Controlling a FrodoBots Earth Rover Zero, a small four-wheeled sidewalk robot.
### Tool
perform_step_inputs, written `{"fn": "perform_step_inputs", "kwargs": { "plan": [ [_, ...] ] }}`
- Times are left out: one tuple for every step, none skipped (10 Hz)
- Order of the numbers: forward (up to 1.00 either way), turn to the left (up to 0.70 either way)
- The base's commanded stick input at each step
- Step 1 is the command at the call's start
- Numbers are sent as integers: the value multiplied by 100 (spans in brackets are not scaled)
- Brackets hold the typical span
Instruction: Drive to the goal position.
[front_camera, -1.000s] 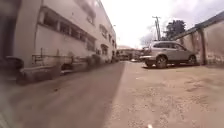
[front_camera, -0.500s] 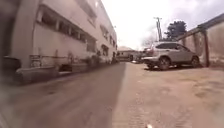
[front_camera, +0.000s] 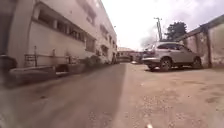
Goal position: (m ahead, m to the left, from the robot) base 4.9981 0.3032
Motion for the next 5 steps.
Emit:
{"fn": "perform_step_inputs", "kwargs": {
  "plan": [
    [50,0],
    [50,0],
    [50,0],
    [50,0],
    [50,0]
  ]
}}
